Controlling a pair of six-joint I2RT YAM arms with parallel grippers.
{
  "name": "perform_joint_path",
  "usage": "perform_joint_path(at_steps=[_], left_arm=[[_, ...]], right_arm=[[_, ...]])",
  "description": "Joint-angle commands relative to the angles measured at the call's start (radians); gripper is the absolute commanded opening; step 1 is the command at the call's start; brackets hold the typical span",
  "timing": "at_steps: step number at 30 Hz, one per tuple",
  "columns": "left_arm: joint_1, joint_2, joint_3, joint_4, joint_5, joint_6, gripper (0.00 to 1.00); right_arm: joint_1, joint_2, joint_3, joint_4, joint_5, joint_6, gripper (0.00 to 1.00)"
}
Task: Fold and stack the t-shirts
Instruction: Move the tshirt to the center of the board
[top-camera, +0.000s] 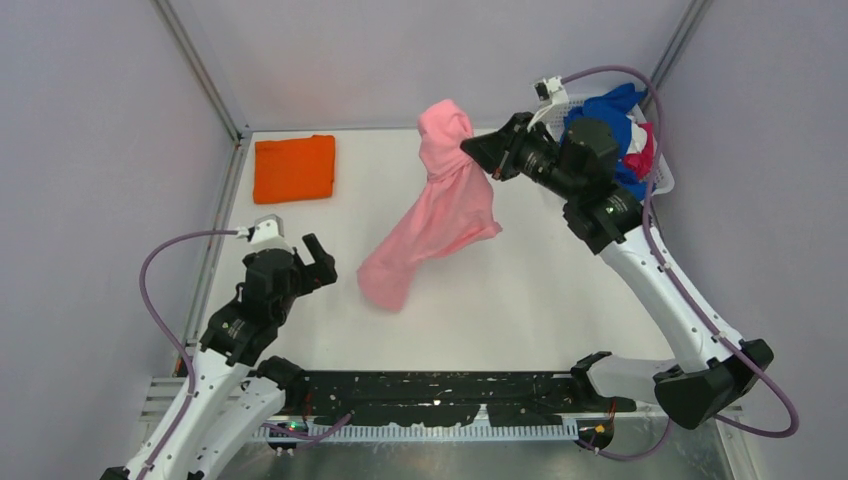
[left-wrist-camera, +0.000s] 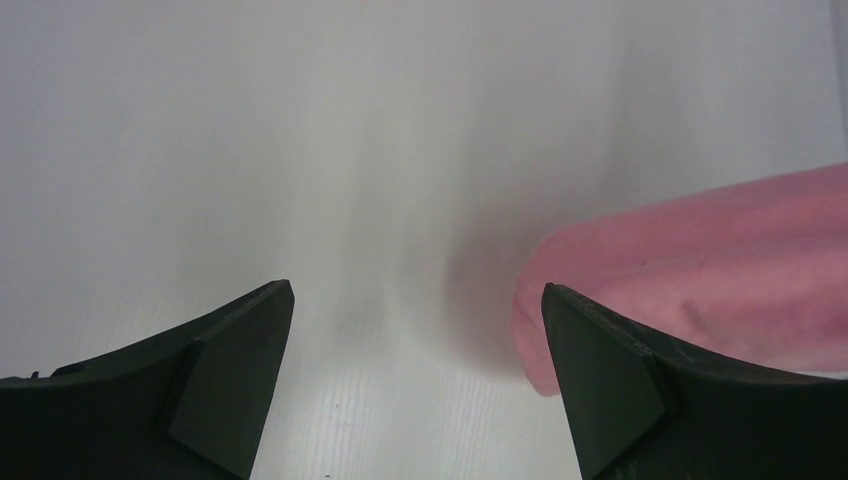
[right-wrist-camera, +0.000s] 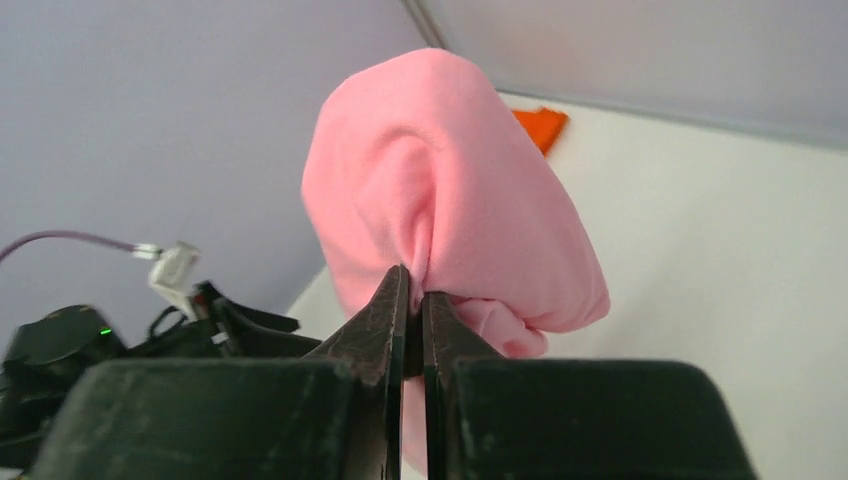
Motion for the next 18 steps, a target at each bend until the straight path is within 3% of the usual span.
perform_joint_path(at_steps=[1, 4, 8, 15, 18], left_arm=[[0.005, -0.001, -0.005, -0.036, -0.015, -0.034, 1.0], [0.005, 0.02, -0.017, -0.033, 0.011, -0.045, 1.0], [0.005, 0.073, -0.023, -0.012, 0.092, -0.051, 1.0], [0.003, 0.21, -0.111, 0.226, 0.502, -0.035, 1.0], [-0.008, 0.297, -0.116, 0.312, 0.584, -0.034, 1.0]], right_arm=[[-0.004, -0.021, -0.141, -0.073, 0.358, 0.063, 0.05], [-0.004, -0.012, -0.174, -0.161, 0.57, 0.071, 0.05], [-0.005, -0.01, -0.177, -0.21, 0.667, 0.057, 0.05], [-0.004, 0.032, -0.175, -0.245, 0.739, 0.056, 0.05], [-0.004, 0.062, -0.164, -0.251, 0.753, 0.062, 0.05]])
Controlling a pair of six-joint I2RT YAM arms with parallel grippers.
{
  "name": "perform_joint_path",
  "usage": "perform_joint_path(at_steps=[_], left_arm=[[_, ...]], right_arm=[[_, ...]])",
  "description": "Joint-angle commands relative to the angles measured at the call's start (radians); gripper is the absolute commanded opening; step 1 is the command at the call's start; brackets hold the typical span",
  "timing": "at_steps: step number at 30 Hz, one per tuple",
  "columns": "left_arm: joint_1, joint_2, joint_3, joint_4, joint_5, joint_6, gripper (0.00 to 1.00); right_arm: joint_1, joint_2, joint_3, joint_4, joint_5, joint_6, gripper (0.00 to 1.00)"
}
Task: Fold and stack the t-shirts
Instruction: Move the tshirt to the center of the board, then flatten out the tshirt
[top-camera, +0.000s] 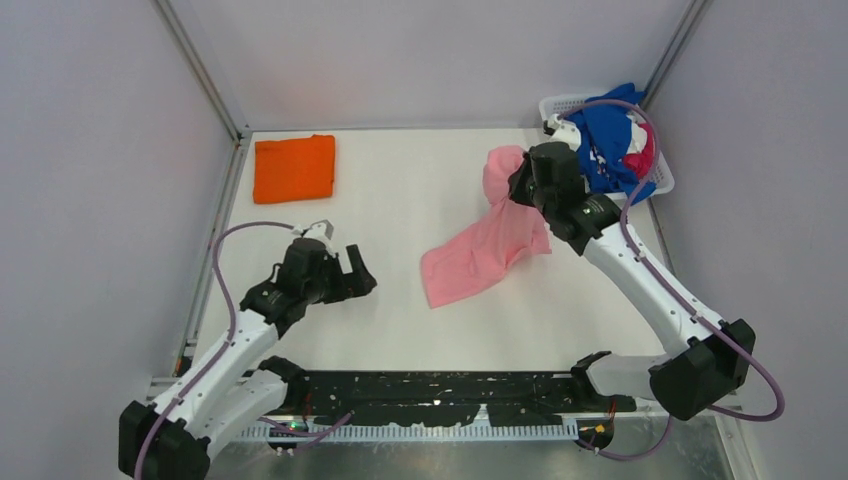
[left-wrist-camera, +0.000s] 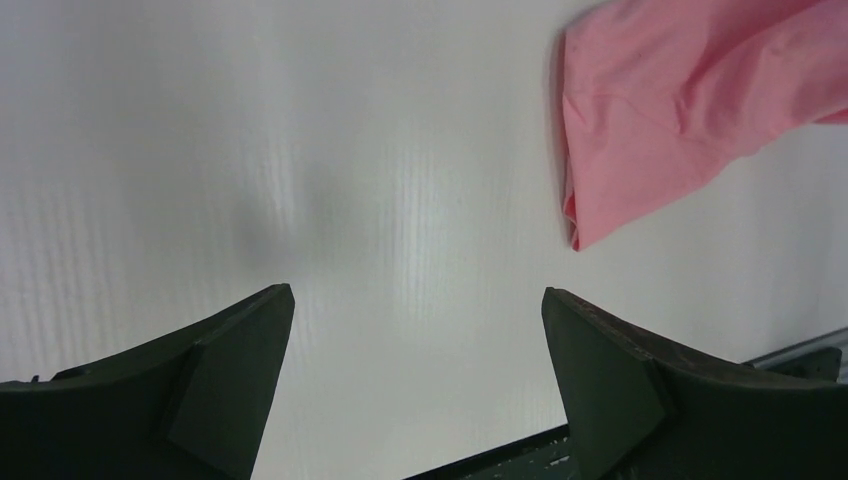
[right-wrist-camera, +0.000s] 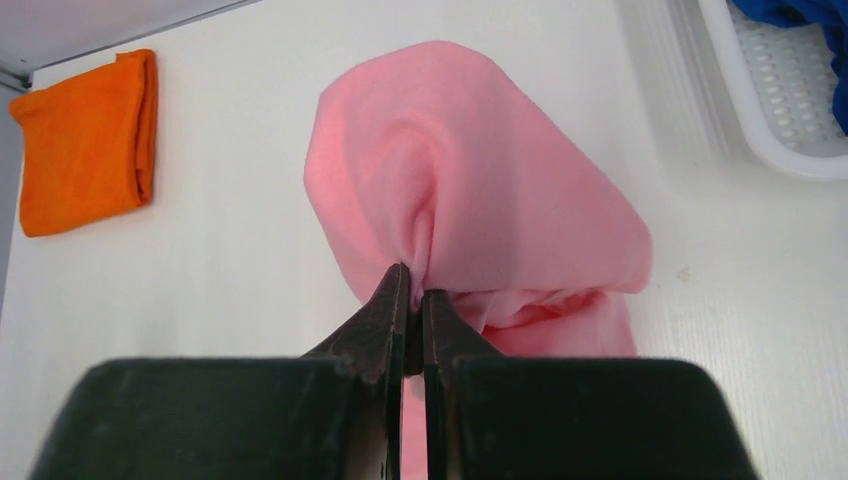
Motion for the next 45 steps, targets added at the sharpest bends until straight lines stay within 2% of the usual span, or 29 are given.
perform_joint_path(at_steps=[1, 9, 16, 18, 20, 21, 22, 24, 27, 32, 36, 40, 45], left_arm=[[-0.017, 0.105, -0.002, 0.194, 0.22, 0.003, 1.0], [-0.106, 0.355, 0.103, 0.25, 0.245, 0.003, 1.0], [-0.201, 0.56, 0.21, 0.305, 0.259, -0.022, 0.93], [-0.229, 0.627, 0.246, 0.301, 0.241, -0.022, 0.91], [-0.249, 0.706, 0.286, 0.281, 0.24, -0.024, 0.86], [-0.253, 0.733, 0.3, 0.274, 0.242, -0.027, 0.84], [-0.264, 0.752, 0.312, 0.273, 0.244, -0.029, 0.83], [-0.284, 0.784, 0.327, 0.269, 0.232, -0.027, 0.82], [-0.315, 0.824, 0.356, 0.252, 0.217, -0.027, 0.8], [-0.37, 0.884, 0.407, 0.19, 0.147, -0.034, 0.74], [-0.409, 0.923, 0.446, 0.164, 0.118, -0.048, 0.7], [-0.447, 0.949, 0.48, 0.131, 0.071, -0.067, 0.64], [-0.499, 0.997, 0.56, -0.015, -0.048, -0.087, 0.59]], right_arm=[[0.001, 0.045, 0.05, 0.029, 0.08, 0.017, 0.05], [-0.001, 0.244, 0.193, 0.031, 0.143, 0.002, 0.05], [-0.004, 0.554, 0.434, -0.013, 0.152, -0.035, 0.13], [-0.003, 0.617, 0.507, -0.037, 0.095, -0.067, 0.27], [-0.004, 0.634, 0.532, -0.038, 0.046, -0.081, 0.6], [-0.003, 0.616, 0.518, -0.033, 0.049, -0.083, 0.7], [-0.004, 0.601, 0.505, -0.018, 0.059, -0.089, 0.87], [-0.01, 0.527, 0.443, 0.018, 0.106, -0.095, 1.0], [-0.03, 0.364, 0.278, 0.069, 0.18, -0.076, 0.96], [-0.122, 0.132, -0.014, 0.153, 0.167, -0.002, 0.96], [-0.195, -0.034, -0.182, 0.162, 0.165, 0.03, 0.96], [-0.242, -0.176, -0.294, 0.163, 0.192, 0.032, 0.95], [-0.265, -0.257, -0.357, 0.152, 0.242, 0.02, 0.95]])
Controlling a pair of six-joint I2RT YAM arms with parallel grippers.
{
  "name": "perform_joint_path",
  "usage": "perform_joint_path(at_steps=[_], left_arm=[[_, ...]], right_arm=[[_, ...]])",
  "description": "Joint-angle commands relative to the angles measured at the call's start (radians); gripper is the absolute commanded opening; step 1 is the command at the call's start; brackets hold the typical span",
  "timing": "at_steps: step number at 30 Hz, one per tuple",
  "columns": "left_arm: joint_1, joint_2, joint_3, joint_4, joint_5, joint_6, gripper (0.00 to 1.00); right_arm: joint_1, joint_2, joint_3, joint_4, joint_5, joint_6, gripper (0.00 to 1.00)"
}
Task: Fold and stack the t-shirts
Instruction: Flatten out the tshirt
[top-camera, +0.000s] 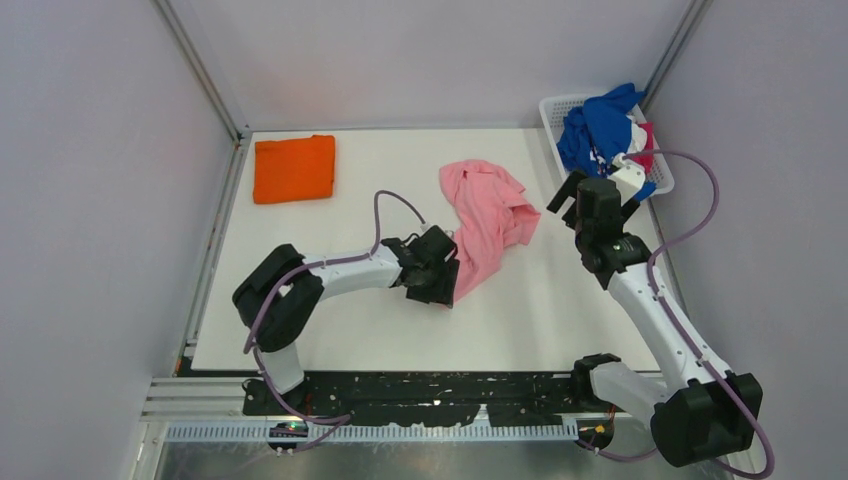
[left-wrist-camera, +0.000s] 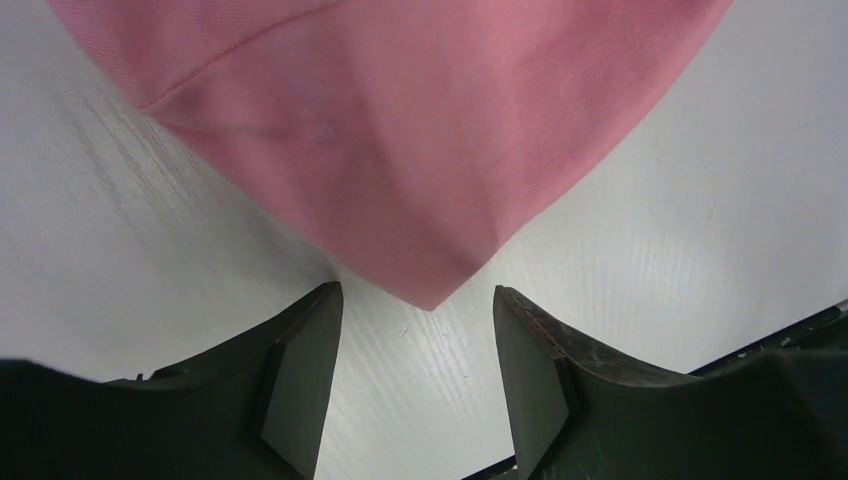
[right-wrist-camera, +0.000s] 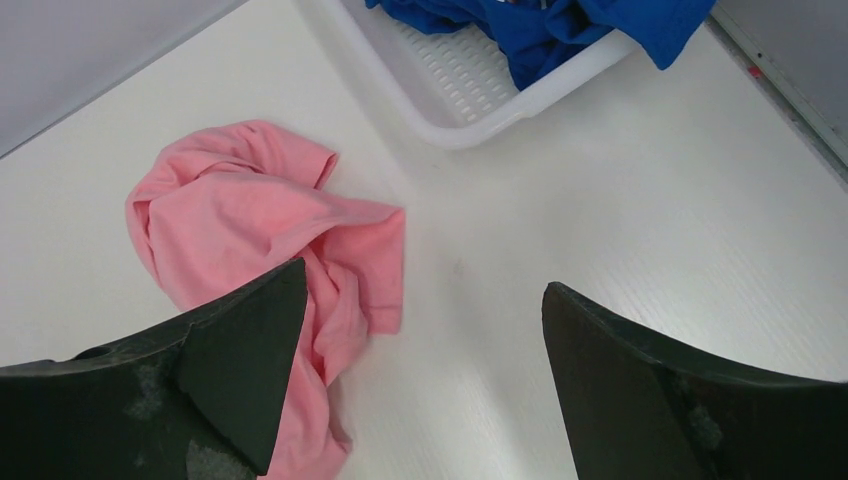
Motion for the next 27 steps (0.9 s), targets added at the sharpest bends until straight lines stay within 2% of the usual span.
perform_joint_path(at_steps=[1, 5, 9, 12, 13, 14, 15, 18, 20, 27], left_arm=[[-0.044, 0.033, 0.073, -0.121, -0.114, -0.025, 0.59], [-0.064, 0.07, 0.111, -0.15, -0.133, -0.035, 0.58], [-0.072, 0.116, 0.177, -0.186, -0.137, -0.034, 0.5], [-0.081, 0.142, 0.211, -0.211, -0.147, -0.029, 0.31], [-0.081, 0.15, 0.22, -0.218, -0.148, -0.025, 0.22], [-0.079, 0.159, 0.228, -0.232, -0.16, -0.029, 0.08], [-0.075, 0.164, 0.238, -0.247, -0.17, -0.034, 0.0], [-0.039, 0.126, 0.207, -0.238, -0.188, -0.053, 0.0], [0.017, 0.027, 0.131, -0.18, -0.17, -0.065, 0.0], [0.31, -0.31, -0.113, -0.099, -0.135, -0.048, 0.0]], right_arm=[[-0.014, -0.068, -0.037, 0.032, 0.071, 0.01, 0.96], [-0.021, -0.082, -0.063, 0.03, 0.071, 0.002, 0.95], [-0.027, -0.086, -0.073, 0.024, 0.062, -0.004, 0.96], [-0.031, -0.094, -0.079, 0.015, 0.072, -0.009, 0.95], [-0.035, -0.096, -0.08, 0.011, 0.071, -0.009, 0.95], [-0.037, -0.102, -0.086, 0.009, 0.066, -0.009, 0.95], [-0.04, -0.106, -0.09, 0.006, 0.062, -0.009, 0.95], [-0.049, -0.12, -0.111, -0.011, 0.027, -0.014, 0.95], [-0.056, -0.123, -0.118, -0.034, -0.017, -0.023, 0.95], [-0.068, -0.073, -0.144, -0.109, -0.227, -0.066, 0.97]])
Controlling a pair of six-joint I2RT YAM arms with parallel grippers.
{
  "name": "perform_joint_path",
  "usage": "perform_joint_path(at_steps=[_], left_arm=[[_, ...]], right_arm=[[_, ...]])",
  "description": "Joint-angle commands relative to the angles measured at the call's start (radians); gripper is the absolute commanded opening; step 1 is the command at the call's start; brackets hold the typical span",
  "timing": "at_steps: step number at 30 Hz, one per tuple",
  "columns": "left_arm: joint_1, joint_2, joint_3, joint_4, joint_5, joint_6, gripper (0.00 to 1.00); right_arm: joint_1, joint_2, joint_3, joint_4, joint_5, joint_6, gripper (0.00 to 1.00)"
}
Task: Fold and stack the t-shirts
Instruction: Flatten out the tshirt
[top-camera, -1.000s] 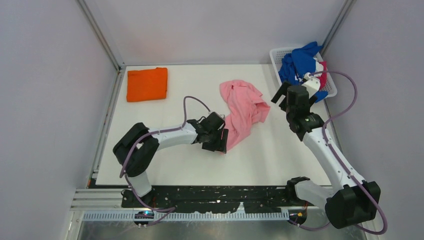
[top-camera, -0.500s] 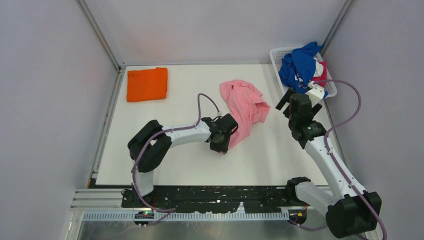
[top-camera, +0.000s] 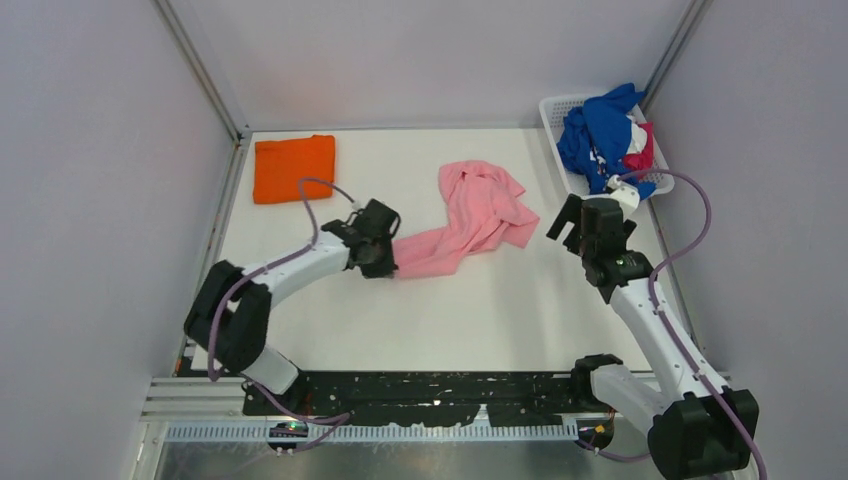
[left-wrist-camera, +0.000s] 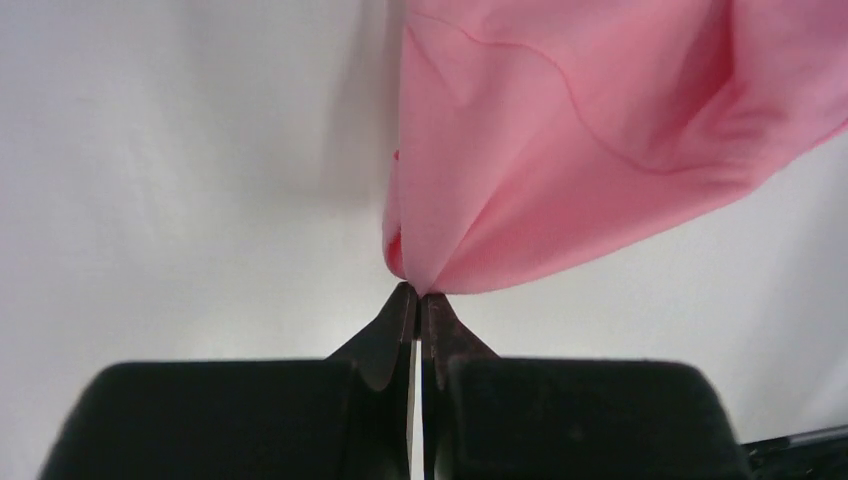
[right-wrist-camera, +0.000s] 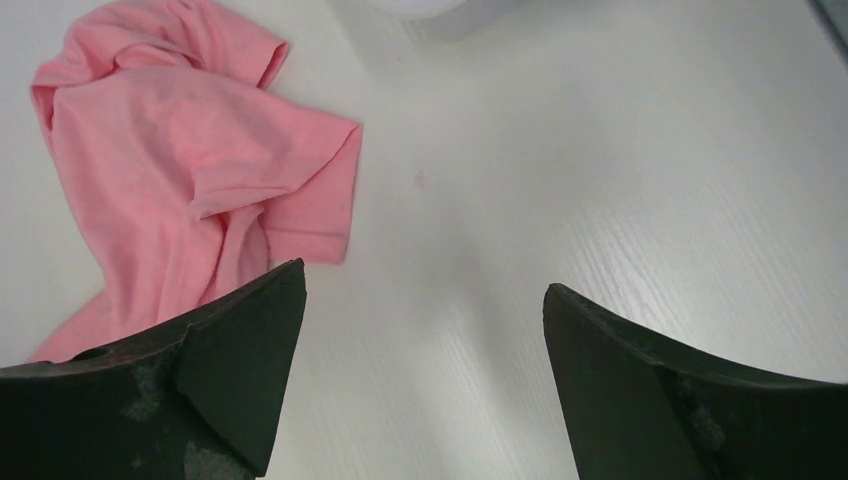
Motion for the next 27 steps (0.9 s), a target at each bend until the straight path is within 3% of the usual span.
perform_joint_path(at_steps=[1, 4, 10, 15, 22, 27], left_arm=[[0.158, -0.219, -0.088, 0.038, -0.012, 0.014, 0.0], [0.224, -0.317, -0.131, 0.013, -0.035, 0.036, 0.0], [0.239, -0.409, -0.159, 0.018, 0.009, 0.043, 0.0], [0.239, -0.411, -0.167, 0.035, 0.039, 0.044, 0.0], [0.24, -0.419, -0.178, 0.035, 0.049, 0.046, 0.0], [0.24, -0.44, -0.197, 0.051, 0.049, 0.034, 0.0]], right_arm=[[-0.003, 0.037, -0.01, -0.046, -0.146, -0.032, 0.97], [-0.003, 0.097, -0.007, -0.064, -0.237, -0.023, 0.96], [0.053, 0.206, -0.018, 0.003, -0.347, 0.023, 0.94], [0.165, 0.315, 0.002, 0.059, -0.284, 0.105, 0.88], [0.189, 0.458, 0.023, 0.185, -0.209, 0.188, 0.68], [0.201, 0.557, 0.083, 0.215, -0.151, 0.187, 0.59]])
